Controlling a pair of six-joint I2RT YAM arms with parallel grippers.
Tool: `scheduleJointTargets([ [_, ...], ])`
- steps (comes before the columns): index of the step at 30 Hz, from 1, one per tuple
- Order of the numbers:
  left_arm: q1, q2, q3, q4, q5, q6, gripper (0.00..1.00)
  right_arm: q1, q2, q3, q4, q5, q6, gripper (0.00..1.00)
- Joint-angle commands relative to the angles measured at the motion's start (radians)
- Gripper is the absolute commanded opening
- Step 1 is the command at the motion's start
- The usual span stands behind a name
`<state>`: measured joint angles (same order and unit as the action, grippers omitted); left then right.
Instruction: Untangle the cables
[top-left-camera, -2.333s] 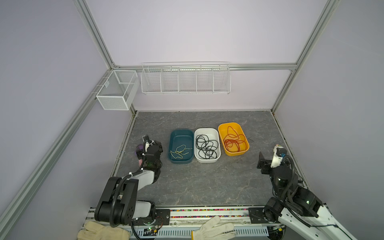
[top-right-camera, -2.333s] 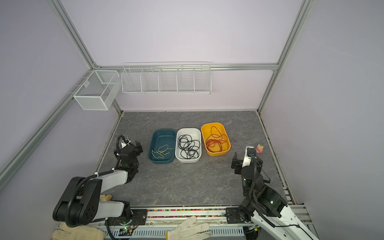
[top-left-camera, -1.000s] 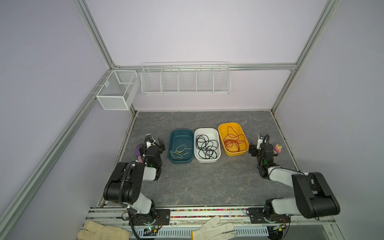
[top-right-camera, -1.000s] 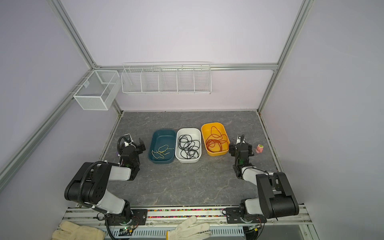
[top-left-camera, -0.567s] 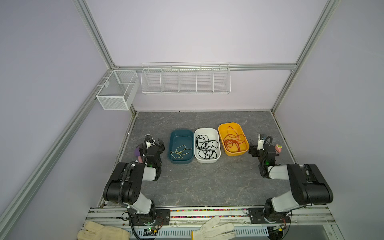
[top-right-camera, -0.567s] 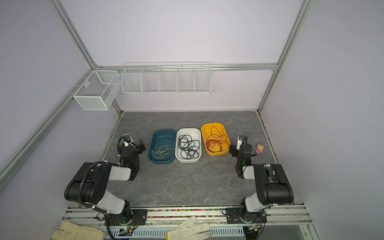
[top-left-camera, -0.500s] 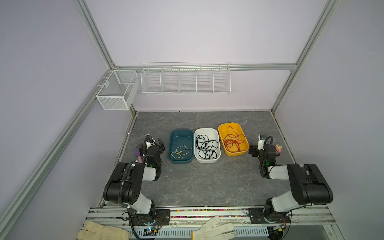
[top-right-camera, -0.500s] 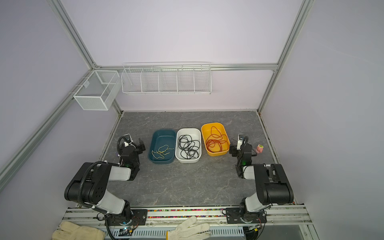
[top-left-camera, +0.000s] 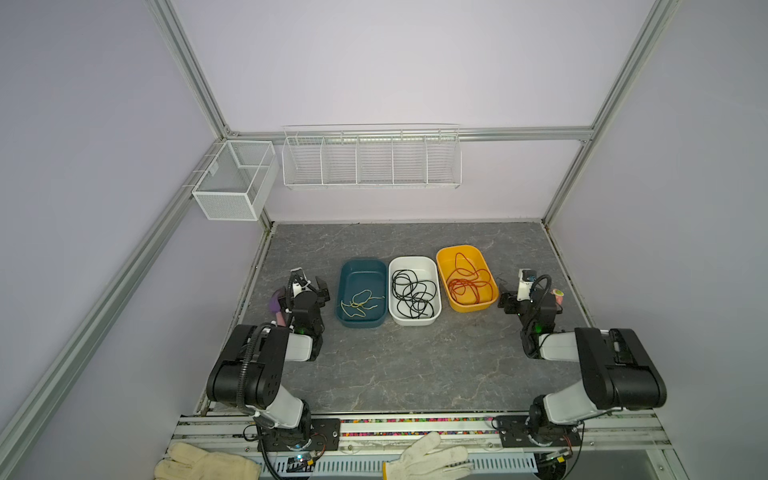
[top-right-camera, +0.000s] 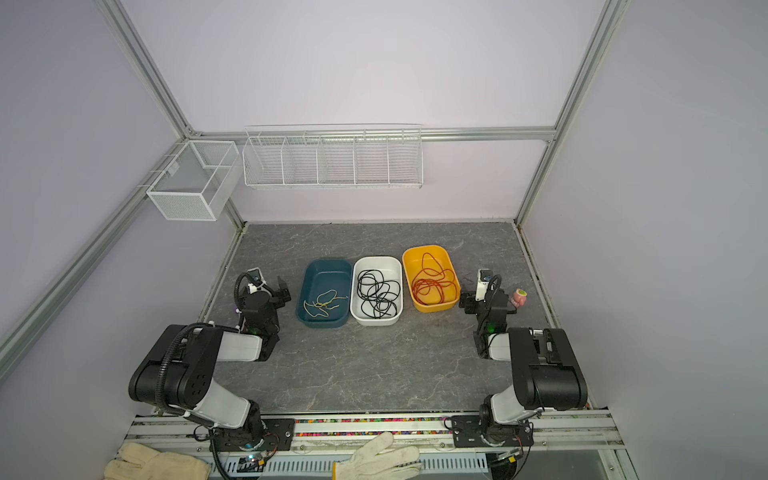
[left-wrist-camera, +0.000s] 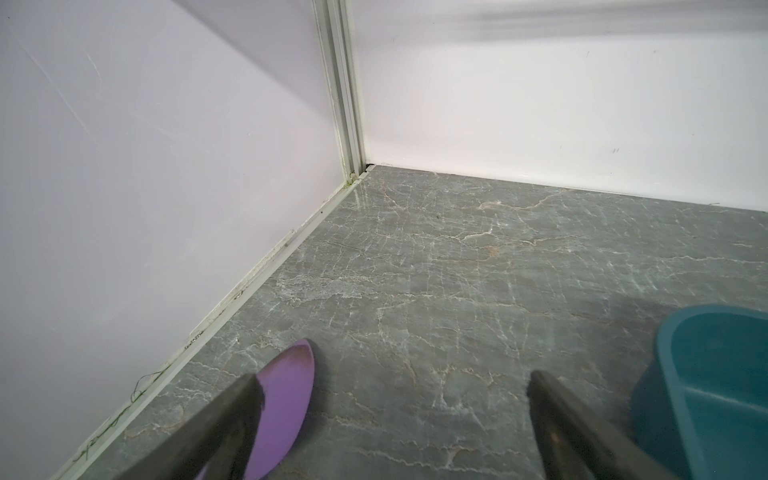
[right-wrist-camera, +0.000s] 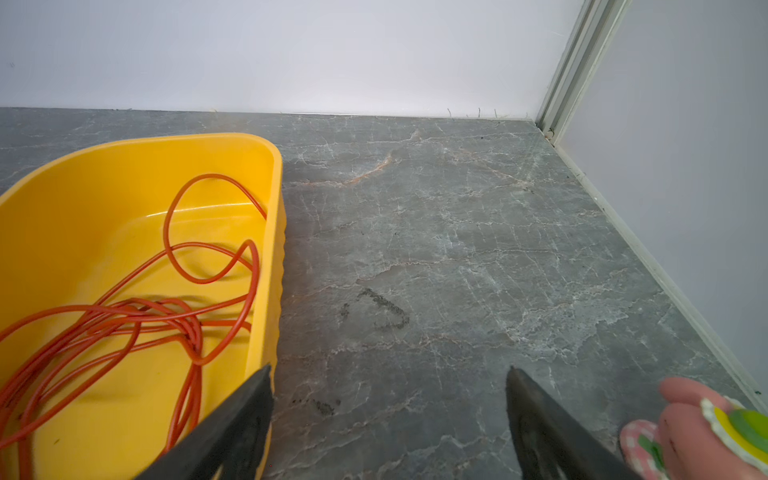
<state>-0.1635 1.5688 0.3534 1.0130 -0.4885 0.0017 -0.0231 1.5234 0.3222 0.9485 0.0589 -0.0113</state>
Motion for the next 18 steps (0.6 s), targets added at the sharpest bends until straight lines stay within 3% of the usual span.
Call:
scheduleJointTargets([
  [1, 0.005, 0.0, -0.01, 0.028, 0.011, 0.016, 0.99, -0.015, -0.004, -0.029, 0.082, -0.003, 0.02, 0.89],
  [4, 0.005, 0.001, -0.01, 0.029, 0.01, 0.016, 0.99, -0.021, 0.003, -0.057, 0.143, 0.032, 0.043, 0.89],
  [8, 0.004, 0.001, -0.01, 0.028, 0.011, 0.016, 0.99, -0.031, 0.004, 0.022, -0.006, -0.038, 0.028, 0.88],
  [18, 0.004, 0.0, -0.01, 0.028, 0.011, 0.016, 0.99, -0.021, 0.01, 0.048, -0.05, -0.039, 0.011, 0.88],
])
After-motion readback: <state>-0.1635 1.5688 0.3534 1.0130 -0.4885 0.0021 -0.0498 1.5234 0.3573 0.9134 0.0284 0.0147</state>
